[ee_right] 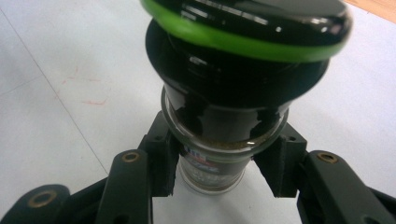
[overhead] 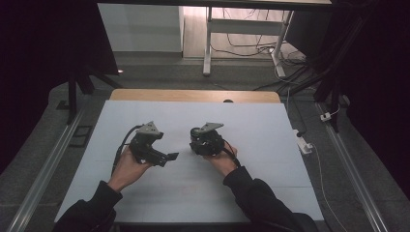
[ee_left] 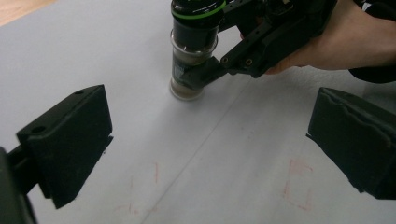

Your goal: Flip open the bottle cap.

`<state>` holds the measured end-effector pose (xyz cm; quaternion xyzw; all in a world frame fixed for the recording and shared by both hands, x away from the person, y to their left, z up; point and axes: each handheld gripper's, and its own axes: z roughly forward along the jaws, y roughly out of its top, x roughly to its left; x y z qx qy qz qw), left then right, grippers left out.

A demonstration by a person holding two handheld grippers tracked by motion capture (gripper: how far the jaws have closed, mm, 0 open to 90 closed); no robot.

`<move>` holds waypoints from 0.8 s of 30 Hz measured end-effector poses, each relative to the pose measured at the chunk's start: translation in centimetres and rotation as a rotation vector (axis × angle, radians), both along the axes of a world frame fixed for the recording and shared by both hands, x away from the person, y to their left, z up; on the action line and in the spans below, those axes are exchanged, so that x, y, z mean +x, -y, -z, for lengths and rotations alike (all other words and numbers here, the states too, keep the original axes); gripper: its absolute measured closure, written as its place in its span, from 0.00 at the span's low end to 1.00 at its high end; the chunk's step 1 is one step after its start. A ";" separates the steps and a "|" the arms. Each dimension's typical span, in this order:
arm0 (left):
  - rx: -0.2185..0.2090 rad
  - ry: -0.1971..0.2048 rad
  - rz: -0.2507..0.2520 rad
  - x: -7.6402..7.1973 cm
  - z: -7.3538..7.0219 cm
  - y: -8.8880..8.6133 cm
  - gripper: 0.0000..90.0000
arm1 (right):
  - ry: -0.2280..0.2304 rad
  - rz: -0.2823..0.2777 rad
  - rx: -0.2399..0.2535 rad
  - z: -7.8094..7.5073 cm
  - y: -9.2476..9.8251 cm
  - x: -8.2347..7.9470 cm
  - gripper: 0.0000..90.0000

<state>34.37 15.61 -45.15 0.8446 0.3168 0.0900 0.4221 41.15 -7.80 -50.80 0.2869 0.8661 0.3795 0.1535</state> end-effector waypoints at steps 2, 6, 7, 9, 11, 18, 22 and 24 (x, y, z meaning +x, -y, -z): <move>0.012 0.006 0.011 0.4 0.1 0.5 0.02 | 0.000 -0.001 0.000 0.0 0.0 0.0 0.59; 0.021 0.009 0.030 1.2 0.2 1.3 0.02 | 0.000 -0.001 0.000 0.0 0.0 0.0 0.59; 0.018 0.010 0.027 1.3 0.3 1.4 0.02 | 0.000 -0.001 0.000 0.0 0.0 0.0 0.59; 0.015 0.012 0.033 1.7 0.3 1.5 0.01 | -0.001 0.001 0.002 0.0 0.0 0.0 0.59; 0.006 0.009 0.030 2.1 0.4 1.7 0.01 | -0.001 0.000 0.002 0.0 0.0 0.0 0.59; 0.014 0.004 0.028 3.5 1.1 2.8 0.01 | -0.001 0.000 0.003 0.0 0.0 0.0 0.59; 0.034 0.002 0.018 4.2 1.4 3.3 0.04 | -0.001 0.000 0.003 0.0 0.0 0.0 0.59; 0.050 0.009 0.005 4.4 1.5 3.3 0.06 | 0.000 0.000 0.003 0.0 0.0 0.0 0.59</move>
